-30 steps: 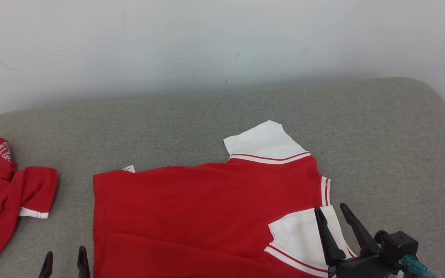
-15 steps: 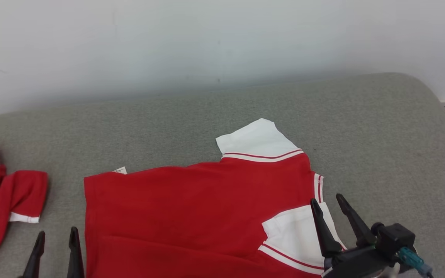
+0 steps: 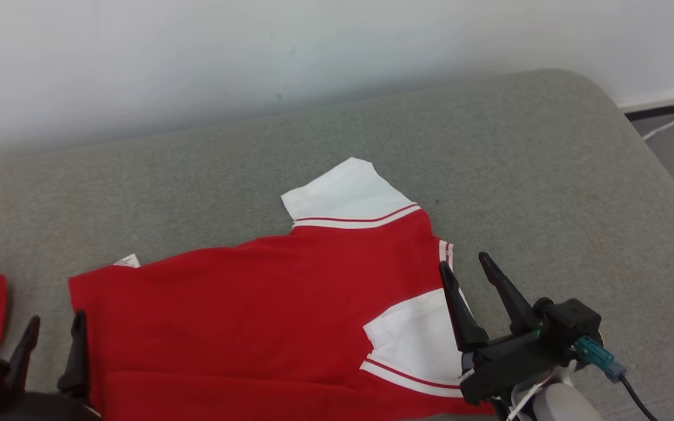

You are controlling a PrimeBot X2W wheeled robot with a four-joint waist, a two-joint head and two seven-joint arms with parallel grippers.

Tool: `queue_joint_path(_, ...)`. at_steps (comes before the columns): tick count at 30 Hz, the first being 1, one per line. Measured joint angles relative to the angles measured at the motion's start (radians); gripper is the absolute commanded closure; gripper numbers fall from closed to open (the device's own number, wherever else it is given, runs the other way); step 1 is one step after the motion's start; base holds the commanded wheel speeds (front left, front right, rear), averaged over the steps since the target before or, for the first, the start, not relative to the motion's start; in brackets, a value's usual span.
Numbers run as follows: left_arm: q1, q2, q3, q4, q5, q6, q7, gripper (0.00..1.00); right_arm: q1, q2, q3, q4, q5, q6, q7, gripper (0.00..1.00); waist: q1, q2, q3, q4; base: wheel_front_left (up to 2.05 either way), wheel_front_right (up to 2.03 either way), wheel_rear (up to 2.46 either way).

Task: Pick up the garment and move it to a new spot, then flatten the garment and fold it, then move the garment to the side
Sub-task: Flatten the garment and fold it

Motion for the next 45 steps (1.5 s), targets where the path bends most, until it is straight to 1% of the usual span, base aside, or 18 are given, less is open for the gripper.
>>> queue_joint_path(4, -0.061, 0.041, 0.002, 0.047, -0.049, -0.006, 0.041, 0.00, -0.026, 0.015, 0.004, 0.000, -0.006, 0.000, 0.000, 0.00, 0.0000, 0.0001, 0.029, -0.029, 0.00, 0.00, 0.00)
queue_joint_path(5, -0.078, 0.052, 0.007, 0.059, -0.077, -0.006, 0.050, 0.00, -0.029, 0.018, 0.003, 0.000, -0.007, 0.000, 0.000, 0.00, 0.0000, 0.0001, 0.037, -0.036, 0.00, 0.00, 0.00)
queue_joint_path(7, -0.107, 0.091, 0.004, 0.091, -0.090, -0.007, 0.072, 0.00, -0.041, 0.022, 0.003, 0.002, -0.007, 0.000, 0.000, 0.00, 0.0001, 0.0001, 0.053, -0.048, 0.00, 0.00, 0.00)
queue_joint_path(8, -0.107, 0.091, 0.004, 0.091, -0.090, -0.007, 0.072, 0.00, -0.041, 0.022, 0.003, 0.002, -0.007, 0.000, 0.000, 0.00, 0.0001, 0.0001, 0.053, -0.048, 0.00, 0.00, 0.00)
queue_joint_path(10, -0.132, 0.120, 0.002, 0.117, -0.113, -0.007, 0.087, 0.00, -0.052, 0.031, 0.006, 0.001, -0.008, 0.000, 0.000, 0.00, 0.0000, 0.0000, 0.069, -0.060, 0.00, 0.00, 0.00)
queue_joint_path(13, -0.162, 0.143, -0.015, 0.140, -0.137, -0.008, 0.095, 0.00, -0.059, 0.042, 0.007, 0.002, -0.009, 0.000, 0.000, 0.00, 0.0001, 0.0001, 0.091, -0.077, 0.00, 0.00, 0.00)
queue_joint_path(18, -0.195, 0.168, -0.045, 0.178, -0.176, -0.008, 0.112, 0.00, -0.067, 0.055, 0.009, 0.005, -0.014, 0.000, 0.000, 0.00, 0.0001, 0.0001, 0.123, -0.096, 0.00, 0.00, 0.00)
queue_joint_path(21, -0.209, 0.184, -0.060, 0.215, -0.168, -0.008, 0.113, 0.00, -0.077, 0.060, 0.010, 0.007, -0.017, 0.000, 0.000, 0.00, 0.0001, 0.0001, 0.137, -0.104, 0.00, 0.00, 0.00)
queue_joint_path(25, -0.228, 0.186, -0.061, 0.256, -0.168, 0.000, 0.105, 0.00, -0.083, 0.064, 0.012, 0.010, -0.019, 0.000, 0.000, 0.00, 0.0001, 0.0001, 0.147, -0.108, 0.00, 0.00, 0.00)
queue_joint_path(27, -0.239, 0.181, -0.063, 0.269, -0.187, 0.000, 0.103, 0.00, -0.084, 0.065, 0.012, 0.011, -0.020, 0.000, 0.000, 0.00, -0.0001, 0.0001, 0.148, -0.106, 0.00, 0.00, 0.00)
queue_joint_path(28, -0.243, 0.179, -0.064, 0.276, -0.192, -0.001, 0.103, 0.26, -0.085, 0.065, 0.011, 0.011, -0.020, 0.000, 0.000, 0.00, 0.0000, 0.0001, 0.148, -0.104, 0.00, 0.00, 0.00)
queue_joint_path(29, -0.246, 0.177, -0.066, 0.284, -0.200, -0.001, 0.105, 0.62, -0.085, 0.065, 0.010, 0.013, -0.022, 0.000, 0.000, 0.00, -0.0001, 0.0001, 0.147, -0.102, 0.00, 0.00, 0.00)
queue_joint_path(30, -0.249, 0.174, -0.068, 0.295, -0.210, -0.001, 0.113, 0.62, -0.086, 0.065, 0.010, 0.015, -0.025, 0.000, 0.000, 0.00, -0.0001, 0.0000, 0.147, -0.100, 0.00, 0.00, 0.00)
queue_joint_path(31, -0.252, 0.171, -0.072, 0.302, -0.217, -0.002, 0.116, 0.74, -0.086, 0.064, 0.011, 0.016, -0.026, 0.000, 0.000, 0.00, -0.0001, 0.0001, 0.147, -0.098, 0.00, 0.00, 0.00)
queue_joint_path(32, -0.254, 0.166, -0.075, 0.308, -0.227, -0.006, 0.116, 0.96, -0.088, 0.065, 0.011, 0.019, -0.026, 0.000, 0.000, 0.00, -0.0001, 0.0001, 0.147, -0.096, 0.00, 0.00, 0.00)
queue_joint_path(33, -0.258, 0.160, -0.075, 0.312, -0.249, -0.006, 0.116, 1.00, -0.090, 0.065, 0.011, 0.021, -0.026, 0.000, 0.000, 0.00, -0.0001, 0.0001, 0.147, -0.094, 0.00, 0.00, 0.00)
queue_joint_path(45, -0.282, 0.178, -0.140, 0.328, -0.274, -0.008, 0.066, 1.00, -0.124, 0.058, 0.018, 0.038, -0.030, 0.000, 0.000, 0.00, -0.0001, 0.0001, 0.144, -0.075, 0.00, 0.00, 0.00)
